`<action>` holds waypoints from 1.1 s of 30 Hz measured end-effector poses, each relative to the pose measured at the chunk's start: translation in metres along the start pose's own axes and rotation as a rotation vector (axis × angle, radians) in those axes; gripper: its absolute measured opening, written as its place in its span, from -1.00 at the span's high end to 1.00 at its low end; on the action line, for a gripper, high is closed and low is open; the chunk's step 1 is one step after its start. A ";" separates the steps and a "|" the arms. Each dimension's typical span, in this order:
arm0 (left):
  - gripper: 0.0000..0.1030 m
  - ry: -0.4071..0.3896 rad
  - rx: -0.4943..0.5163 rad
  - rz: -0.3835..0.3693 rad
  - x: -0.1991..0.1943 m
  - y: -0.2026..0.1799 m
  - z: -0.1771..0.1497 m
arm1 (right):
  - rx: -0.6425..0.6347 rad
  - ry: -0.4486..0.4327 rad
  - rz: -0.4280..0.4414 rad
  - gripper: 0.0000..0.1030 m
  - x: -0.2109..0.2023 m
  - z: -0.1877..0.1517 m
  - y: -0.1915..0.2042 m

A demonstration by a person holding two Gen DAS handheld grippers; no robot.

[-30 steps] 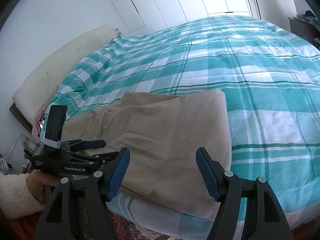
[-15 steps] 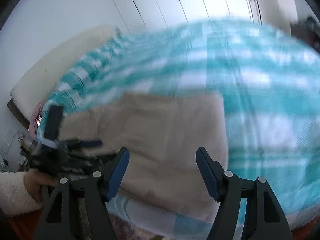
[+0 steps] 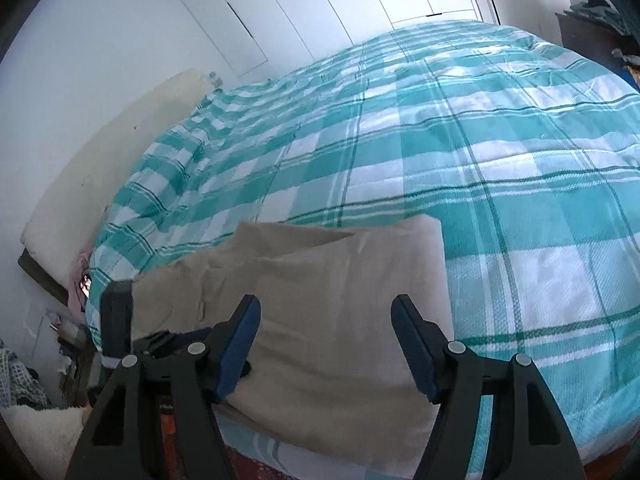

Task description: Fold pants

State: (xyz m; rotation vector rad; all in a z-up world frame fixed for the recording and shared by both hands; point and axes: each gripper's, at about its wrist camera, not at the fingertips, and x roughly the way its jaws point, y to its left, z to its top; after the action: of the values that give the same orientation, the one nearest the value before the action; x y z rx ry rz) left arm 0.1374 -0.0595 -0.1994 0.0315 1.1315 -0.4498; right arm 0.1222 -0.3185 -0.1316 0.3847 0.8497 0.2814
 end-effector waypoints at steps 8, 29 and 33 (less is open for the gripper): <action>-0.87 0.007 0.002 -0.002 0.001 0.000 0.001 | -0.030 0.203 -0.047 -0.26 0.064 -0.025 -0.020; -0.88 0.004 0.016 -0.011 0.002 -0.001 -0.001 | -0.040 0.204 -0.074 -0.29 0.023 -0.053 0.000; -0.88 -0.002 0.001 -0.029 0.001 0.003 -0.001 | -0.059 0.214 -0.084 -0.28 0.029 -0.058 0.001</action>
State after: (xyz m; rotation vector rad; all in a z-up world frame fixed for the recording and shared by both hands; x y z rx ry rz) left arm 0.1378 -0.0571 -0.2016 0.0158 1.1313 -0.4760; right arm 0.0957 -0.2939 -0.1851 0.2662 1.0622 0.2725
